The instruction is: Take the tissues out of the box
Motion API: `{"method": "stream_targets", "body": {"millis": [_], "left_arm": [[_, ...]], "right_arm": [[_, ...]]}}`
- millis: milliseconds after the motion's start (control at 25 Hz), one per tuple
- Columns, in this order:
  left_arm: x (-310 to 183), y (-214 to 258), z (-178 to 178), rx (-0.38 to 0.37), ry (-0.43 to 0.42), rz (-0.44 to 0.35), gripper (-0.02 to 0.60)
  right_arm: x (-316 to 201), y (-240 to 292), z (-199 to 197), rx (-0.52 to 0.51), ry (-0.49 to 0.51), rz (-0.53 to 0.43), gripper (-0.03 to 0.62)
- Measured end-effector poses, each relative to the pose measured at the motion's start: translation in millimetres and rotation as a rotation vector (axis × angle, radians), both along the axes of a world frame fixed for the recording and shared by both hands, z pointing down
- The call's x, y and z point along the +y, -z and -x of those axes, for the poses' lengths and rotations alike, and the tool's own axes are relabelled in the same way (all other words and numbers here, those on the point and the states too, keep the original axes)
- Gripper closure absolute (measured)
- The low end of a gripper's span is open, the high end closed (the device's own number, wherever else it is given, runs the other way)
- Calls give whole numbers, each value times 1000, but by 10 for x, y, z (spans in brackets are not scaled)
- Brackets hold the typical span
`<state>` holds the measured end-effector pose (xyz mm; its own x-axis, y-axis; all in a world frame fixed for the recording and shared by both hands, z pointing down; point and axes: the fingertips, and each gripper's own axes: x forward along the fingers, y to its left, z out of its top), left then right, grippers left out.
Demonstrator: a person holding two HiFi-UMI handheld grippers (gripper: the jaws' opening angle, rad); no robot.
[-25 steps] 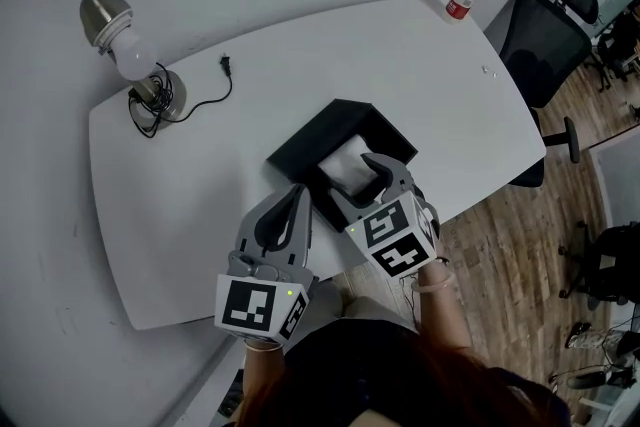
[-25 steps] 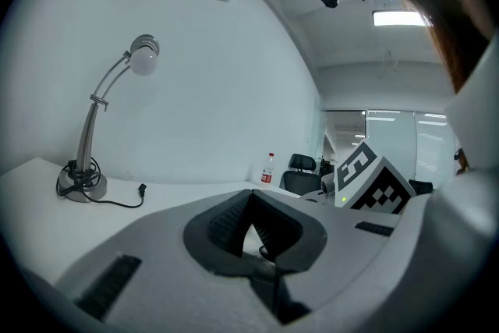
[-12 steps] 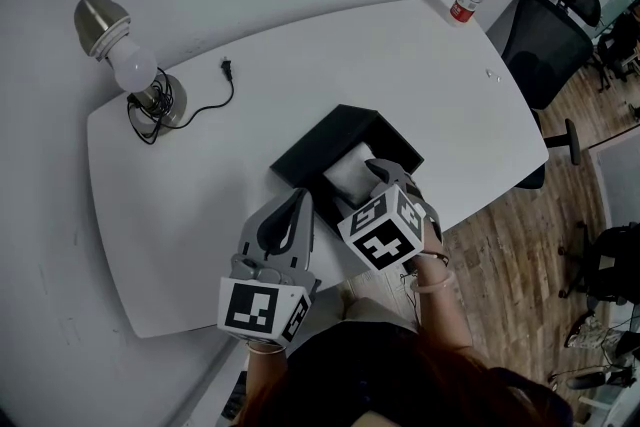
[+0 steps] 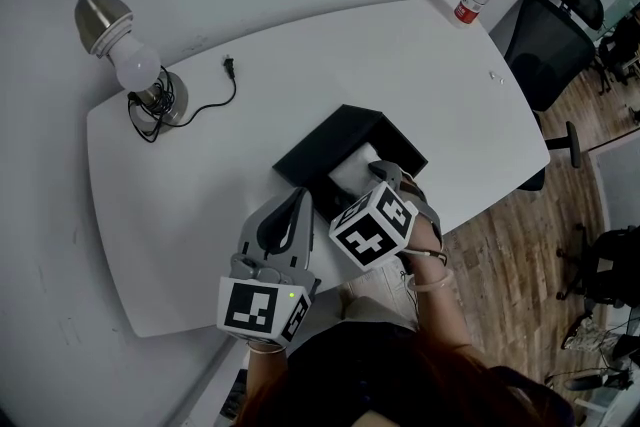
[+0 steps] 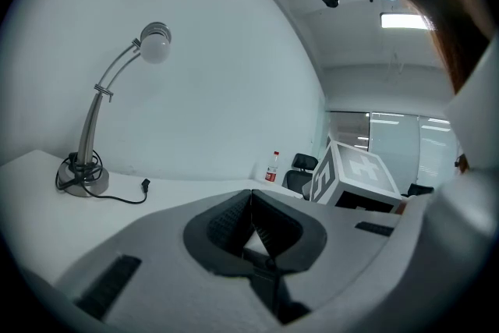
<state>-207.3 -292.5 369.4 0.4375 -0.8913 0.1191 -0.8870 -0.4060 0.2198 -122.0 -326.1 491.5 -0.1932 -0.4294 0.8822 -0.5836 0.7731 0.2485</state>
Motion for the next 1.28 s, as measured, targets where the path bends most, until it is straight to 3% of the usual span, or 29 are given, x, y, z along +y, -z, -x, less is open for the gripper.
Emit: {"method": "stream_targets", "body": {"millis": [640, 1280], "left_arm": [[112, 108, -90, -13, 15, -23, 557], [444, 257, -165, -44, 32, -59, 557]], "right_arm": [[30, 95, -17, -44, 38, -28, 373], [180, 486, -24, -177, 75, -185, 375]]}}
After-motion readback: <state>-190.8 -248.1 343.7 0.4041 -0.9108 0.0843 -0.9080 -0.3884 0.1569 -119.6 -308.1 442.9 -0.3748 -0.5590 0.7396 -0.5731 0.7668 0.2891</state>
